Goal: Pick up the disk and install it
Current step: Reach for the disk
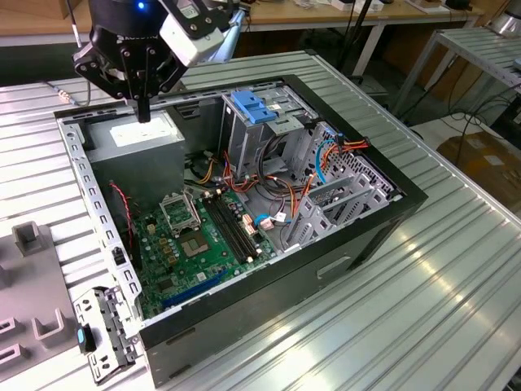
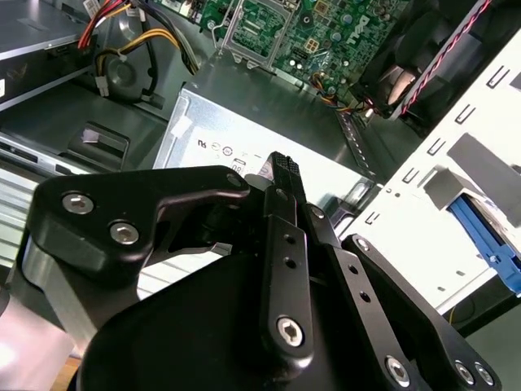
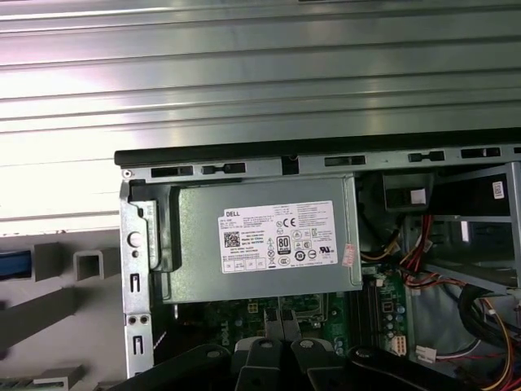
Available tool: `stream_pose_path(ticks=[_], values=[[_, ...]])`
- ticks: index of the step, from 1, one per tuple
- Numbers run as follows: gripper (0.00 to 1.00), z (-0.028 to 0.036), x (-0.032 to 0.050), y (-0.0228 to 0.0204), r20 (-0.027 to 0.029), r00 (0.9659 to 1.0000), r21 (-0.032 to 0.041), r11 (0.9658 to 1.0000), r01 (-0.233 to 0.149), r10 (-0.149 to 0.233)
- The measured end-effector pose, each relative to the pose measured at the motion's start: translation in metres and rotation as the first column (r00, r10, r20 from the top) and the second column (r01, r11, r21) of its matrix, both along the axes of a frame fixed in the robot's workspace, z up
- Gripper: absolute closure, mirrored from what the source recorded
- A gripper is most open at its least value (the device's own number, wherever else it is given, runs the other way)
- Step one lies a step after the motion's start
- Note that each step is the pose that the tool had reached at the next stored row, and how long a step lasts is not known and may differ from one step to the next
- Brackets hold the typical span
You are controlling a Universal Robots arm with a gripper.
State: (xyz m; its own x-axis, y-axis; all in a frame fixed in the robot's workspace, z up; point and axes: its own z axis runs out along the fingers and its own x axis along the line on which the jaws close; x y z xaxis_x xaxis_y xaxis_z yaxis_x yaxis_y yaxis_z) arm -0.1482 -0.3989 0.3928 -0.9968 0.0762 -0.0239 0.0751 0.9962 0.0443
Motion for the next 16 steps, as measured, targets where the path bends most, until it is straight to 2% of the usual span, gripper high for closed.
stream_pose_path(ticks=[16], values=[[0.89,-0.0011,-0.0042,0.0,-0.003,1.0,0.0,1.0,0.0,0.0]])
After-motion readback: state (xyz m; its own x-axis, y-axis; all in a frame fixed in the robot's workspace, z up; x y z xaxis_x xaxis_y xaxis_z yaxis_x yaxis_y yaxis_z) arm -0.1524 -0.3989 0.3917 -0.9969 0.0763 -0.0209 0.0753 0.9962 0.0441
